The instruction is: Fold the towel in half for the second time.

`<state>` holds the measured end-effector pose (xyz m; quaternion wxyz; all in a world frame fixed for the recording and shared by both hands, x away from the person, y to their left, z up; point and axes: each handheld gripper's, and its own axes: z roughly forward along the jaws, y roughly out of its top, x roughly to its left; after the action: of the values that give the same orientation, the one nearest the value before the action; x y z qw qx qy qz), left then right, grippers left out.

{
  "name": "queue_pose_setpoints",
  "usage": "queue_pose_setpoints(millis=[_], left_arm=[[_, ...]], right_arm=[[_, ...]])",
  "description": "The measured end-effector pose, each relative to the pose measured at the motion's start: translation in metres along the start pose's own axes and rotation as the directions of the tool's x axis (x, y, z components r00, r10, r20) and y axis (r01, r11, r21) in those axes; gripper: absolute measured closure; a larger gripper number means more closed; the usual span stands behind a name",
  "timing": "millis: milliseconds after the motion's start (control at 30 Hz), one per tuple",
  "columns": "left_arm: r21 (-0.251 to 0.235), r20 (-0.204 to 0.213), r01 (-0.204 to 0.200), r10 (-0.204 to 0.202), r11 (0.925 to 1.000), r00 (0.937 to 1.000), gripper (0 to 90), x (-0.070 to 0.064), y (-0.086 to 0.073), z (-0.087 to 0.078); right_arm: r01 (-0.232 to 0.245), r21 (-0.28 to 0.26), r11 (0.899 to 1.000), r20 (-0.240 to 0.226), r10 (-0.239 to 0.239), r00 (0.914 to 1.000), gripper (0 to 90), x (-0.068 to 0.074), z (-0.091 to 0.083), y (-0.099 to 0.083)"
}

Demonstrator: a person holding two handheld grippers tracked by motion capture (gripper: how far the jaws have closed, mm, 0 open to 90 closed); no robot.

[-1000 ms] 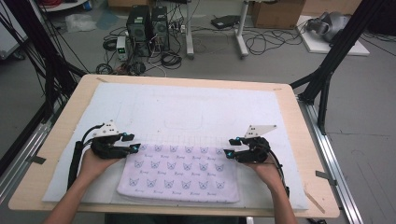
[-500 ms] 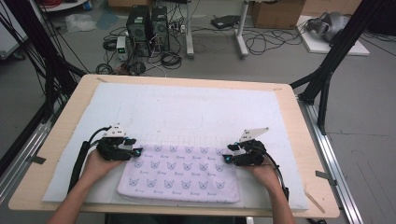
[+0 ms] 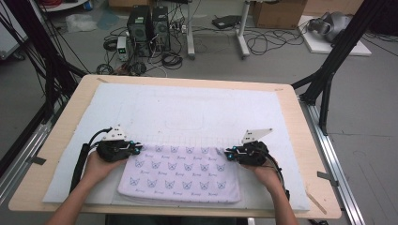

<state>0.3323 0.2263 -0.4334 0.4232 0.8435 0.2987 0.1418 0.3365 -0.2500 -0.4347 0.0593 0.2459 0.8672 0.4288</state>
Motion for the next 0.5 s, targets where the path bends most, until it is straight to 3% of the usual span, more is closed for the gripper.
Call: queue_pose_setpoints(millis=[133, 267, 400, 467, 500], left_arm=[[-0.046, -0.064, 0.005, -0.008, 0.9989, 0.9979, 82.0, 0.009, 0.018, 0.001], [-0.087, -0.149, 0.023, -0.036, 0.9959, 0.9882, 82.0, 0.030, 0.047, 0.008], [-0.085, -0.163, 0.045, -0.059, 0.9954, 0.9848, 81.9, 0.057, 0.071, 0.021], [-0.120, -0.166, 0.081, -0.101, 0.9894, 0.9810, 78.2, 0.073, 0.077, 0.032], [-0.104, -0.203, 0.101, -0.121, 0.9894, 0.9717, 68.2, 0.080, 0.078, 0.038]], right_arm=[[0.019, -0.004, 1.000, 0.054, -0.018, 0.9984, 81.6, -0.010, -0.006, 0.020], [0.028, -0.020, 0.999, 0.125, -0.026, 0.9918, 81.6, -0.035, -0.011, 0.049], [0.000, -0.052, 0.999, 0.150, 0.008, 0.9887, 80.7, -0.066, -0.009, 0.073], [-0.019, -0.062, 0.998, 0.185, 0.030, 0.9823, 70.0, -0.081, -0.003, 0.081], [-0.051, -0.082, 0.995, 0.203, 0.067, 0.9770, 63.1, -0.088, 0.001, 0.082]])
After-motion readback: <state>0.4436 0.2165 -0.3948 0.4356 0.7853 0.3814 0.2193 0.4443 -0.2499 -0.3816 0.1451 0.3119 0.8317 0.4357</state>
